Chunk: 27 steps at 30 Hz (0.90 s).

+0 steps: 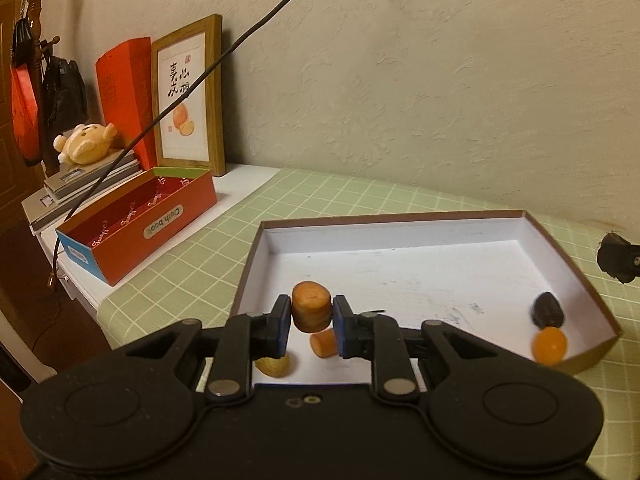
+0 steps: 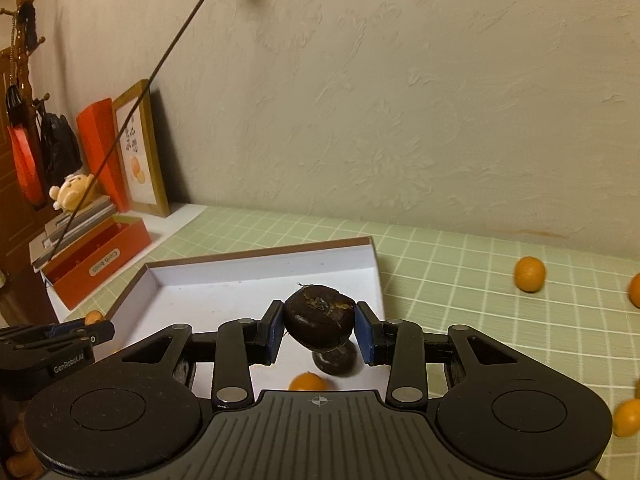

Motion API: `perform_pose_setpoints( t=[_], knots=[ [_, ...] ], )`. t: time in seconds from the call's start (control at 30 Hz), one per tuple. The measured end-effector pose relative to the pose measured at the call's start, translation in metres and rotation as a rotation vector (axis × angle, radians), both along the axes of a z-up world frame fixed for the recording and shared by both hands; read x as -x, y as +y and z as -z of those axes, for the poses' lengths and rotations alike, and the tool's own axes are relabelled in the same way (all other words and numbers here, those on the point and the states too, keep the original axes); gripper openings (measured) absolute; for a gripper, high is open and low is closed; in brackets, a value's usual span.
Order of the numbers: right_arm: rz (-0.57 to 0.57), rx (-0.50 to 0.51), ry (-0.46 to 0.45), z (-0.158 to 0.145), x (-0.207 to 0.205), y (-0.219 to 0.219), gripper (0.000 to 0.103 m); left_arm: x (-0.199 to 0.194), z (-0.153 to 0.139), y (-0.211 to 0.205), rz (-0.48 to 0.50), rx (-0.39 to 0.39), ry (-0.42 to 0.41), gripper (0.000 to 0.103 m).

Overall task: Organize fruits
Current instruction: 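Carry the chunk in the left tool and chestnut in the right tool over the box, then open both tools to drop the chunk and chestnut into the box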

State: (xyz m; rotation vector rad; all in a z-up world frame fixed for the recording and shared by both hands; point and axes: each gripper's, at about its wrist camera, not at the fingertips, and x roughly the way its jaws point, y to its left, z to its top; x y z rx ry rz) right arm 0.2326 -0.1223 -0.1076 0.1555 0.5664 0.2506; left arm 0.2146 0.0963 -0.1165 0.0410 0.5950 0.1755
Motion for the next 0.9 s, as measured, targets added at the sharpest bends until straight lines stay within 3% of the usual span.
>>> perform_pose_setpoints(
  t=[0.53,0.9],
  knots=[
    [0.026,-0.002,0.064,0.026,-0.055,0.008,0.038,-0.036,0.019,0.014,-0.024,0.02,0.048,0.013],
    [0.026,0.004,0.076,0.029,-0.052,0.013,0.038,-0.035,0.02,0.011,-0.015,0.018,0.051,0.013]
  ],
)
